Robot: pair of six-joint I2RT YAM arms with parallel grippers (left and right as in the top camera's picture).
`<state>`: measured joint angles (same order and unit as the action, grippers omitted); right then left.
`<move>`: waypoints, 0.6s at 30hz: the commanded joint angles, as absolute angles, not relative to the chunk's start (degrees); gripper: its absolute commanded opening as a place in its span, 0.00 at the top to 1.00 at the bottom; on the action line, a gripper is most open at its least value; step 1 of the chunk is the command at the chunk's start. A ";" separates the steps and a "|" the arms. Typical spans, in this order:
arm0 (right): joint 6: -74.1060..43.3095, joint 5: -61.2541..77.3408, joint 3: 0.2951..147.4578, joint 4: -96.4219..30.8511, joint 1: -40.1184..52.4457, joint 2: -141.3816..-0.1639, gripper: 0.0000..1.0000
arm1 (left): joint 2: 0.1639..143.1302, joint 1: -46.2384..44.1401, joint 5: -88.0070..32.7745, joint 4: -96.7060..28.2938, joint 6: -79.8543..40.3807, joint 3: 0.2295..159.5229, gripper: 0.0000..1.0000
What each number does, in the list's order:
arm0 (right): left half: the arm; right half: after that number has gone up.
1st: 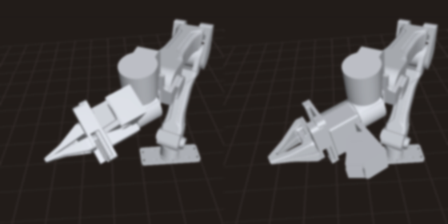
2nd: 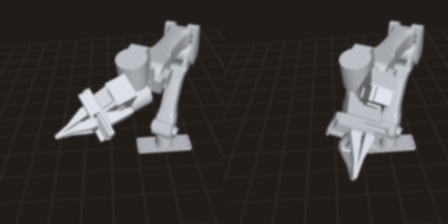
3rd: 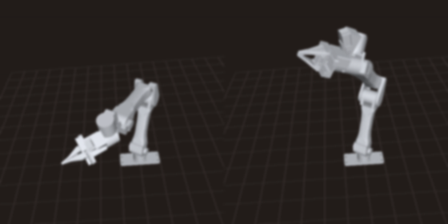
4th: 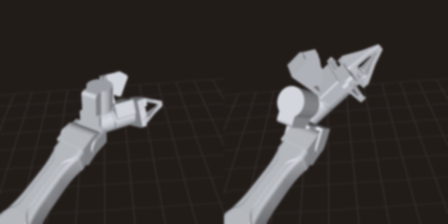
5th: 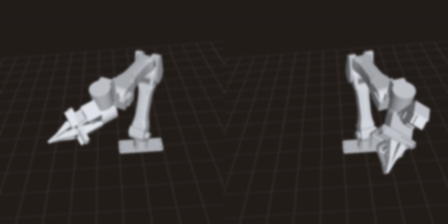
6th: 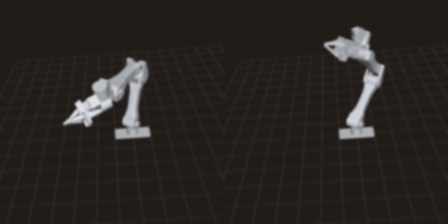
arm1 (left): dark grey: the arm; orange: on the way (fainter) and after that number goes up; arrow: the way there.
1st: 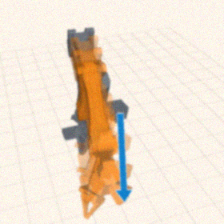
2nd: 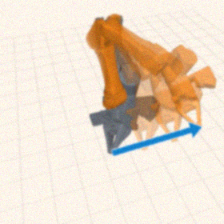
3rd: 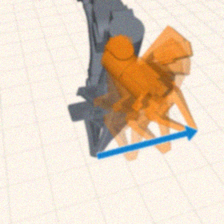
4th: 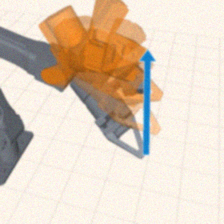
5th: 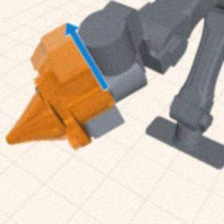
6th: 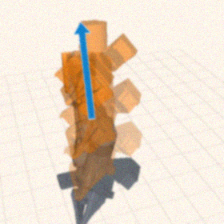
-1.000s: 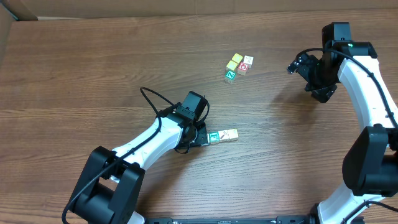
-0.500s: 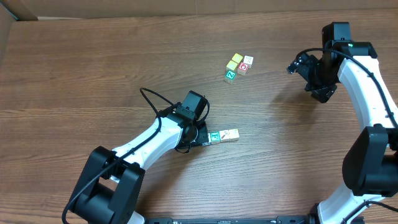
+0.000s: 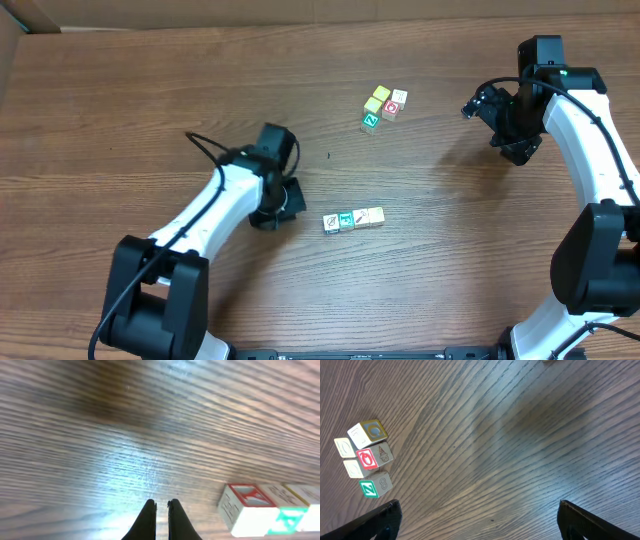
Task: Flip 3 blocks
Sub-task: 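Move the right gripper to the right end of the row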
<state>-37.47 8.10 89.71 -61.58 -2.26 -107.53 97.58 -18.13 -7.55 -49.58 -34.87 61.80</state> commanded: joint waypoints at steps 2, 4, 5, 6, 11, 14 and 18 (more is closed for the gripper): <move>-37.06 7.66 90.28 -59.94 -2.44 -106.63 0.00 | 98.15 -16.93 -10.37 -51.66 -28.36 64.05 0.88; -37.08 12.62 90.30 -62.50 -2.44 -106.61 0.00 | 98.15 -16.69 -10.26 -52.56 -28.23 64.05 0.89; -37.01 15.79 90.30 -64.53 -2.44 -106.61 0.00 | 98.15 -16.67 -10.35 -52.84 -28.23 64.05 0.95; -35.79 17.54 90.28 -65.49 -2.44 -106.63 0.01 | 98.15 -16.67 -10.35 -53.08 -28.23 64.03 0.96; -28.32 17.58 89.56 -75.77 -2.15 -106.63 0.96 | 98.15 -16.67 -10.26 -53.58 -28.23 64.03 0.96; -20.93 16.43 86.87 -79.35 -1.06 -106.63 0.96 | 98.15 -16.67 -10.07 -54.08 -28.18 64.03 0.96; -16.25 16.64 80.84 -78.26 1.21 -106.63 0.96 | 98.13 -16.60 -10.13 -54.19 -27.33 64.03 0.96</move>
<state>-23.40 16.27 85.32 -79.00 -0.97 -107.53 97.58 -17.10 -9.47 -54.08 -29.28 63.18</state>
